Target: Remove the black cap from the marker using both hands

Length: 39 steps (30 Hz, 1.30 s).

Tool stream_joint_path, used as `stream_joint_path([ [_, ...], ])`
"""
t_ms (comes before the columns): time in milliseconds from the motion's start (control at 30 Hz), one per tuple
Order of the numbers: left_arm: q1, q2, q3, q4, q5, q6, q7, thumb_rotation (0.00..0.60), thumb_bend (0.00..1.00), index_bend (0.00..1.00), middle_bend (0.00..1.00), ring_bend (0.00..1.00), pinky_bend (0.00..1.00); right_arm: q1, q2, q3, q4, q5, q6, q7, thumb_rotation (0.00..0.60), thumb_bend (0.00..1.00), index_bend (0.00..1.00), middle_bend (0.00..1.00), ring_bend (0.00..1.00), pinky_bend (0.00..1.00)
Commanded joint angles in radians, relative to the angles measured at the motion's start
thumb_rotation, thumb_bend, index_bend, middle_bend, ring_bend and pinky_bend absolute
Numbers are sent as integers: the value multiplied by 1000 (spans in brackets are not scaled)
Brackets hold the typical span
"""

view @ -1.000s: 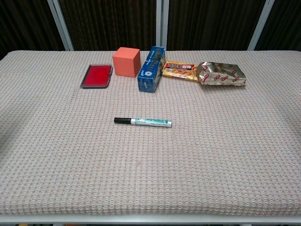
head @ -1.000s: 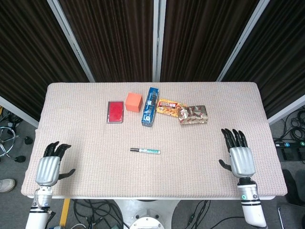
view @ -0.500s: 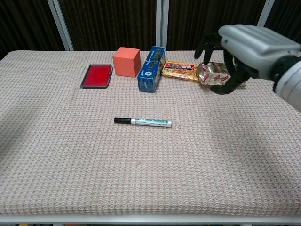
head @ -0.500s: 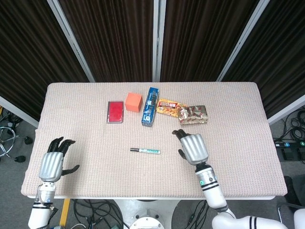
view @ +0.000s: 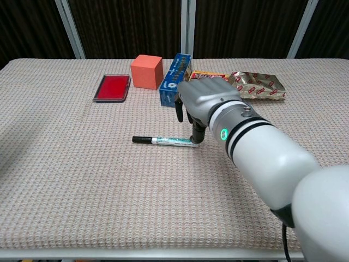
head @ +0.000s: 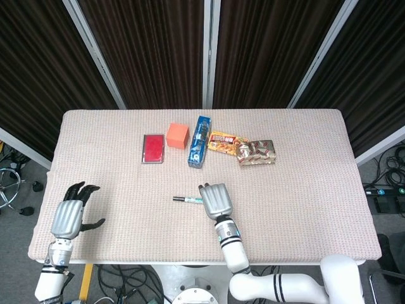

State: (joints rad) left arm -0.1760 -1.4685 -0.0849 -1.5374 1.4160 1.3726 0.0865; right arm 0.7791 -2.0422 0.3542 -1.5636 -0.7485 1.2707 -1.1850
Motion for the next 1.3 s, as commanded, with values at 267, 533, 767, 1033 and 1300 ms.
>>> stream_joint_path([
  [267, -2, 5, 13, 20, -2, -12, -33, 600, 65, 212, 210, 80, 98, 75, -105, 32, 155, 58, 23, -11, 600, 218, 468, 461, 800, 960],
  [533, -3, 11, 17, 17, 2, -9, -41, 600, 65, 212, 210, 80, 99, 104, -146, 36, 218, 94, 19, -19, 600, 223, 474, 466, 801, 960],
  [767, -4, 3, 22, 26, -3, -15, -44, 600, 65, 212, 210, 80, 99, 112, -155, 29, 255, 102, 21, -19, 600, 224, 475, 466, 800, 960],
  [1033, -6, 1, 23, 31, -7, -17, -47, 600, 65, 212, 210, 80, 99, 127, -175, 29, 298, 112, 6, -20, 600, 225, 476, 468, 798, 960],
  [1300, -5, 2, 24, 32, -9, -15, -50, 600, 65, 212, 210, 80, 98, 136, -191, 31, 319, 118, 1, -20, 600, 225, 486, 481, 798, 960],
])
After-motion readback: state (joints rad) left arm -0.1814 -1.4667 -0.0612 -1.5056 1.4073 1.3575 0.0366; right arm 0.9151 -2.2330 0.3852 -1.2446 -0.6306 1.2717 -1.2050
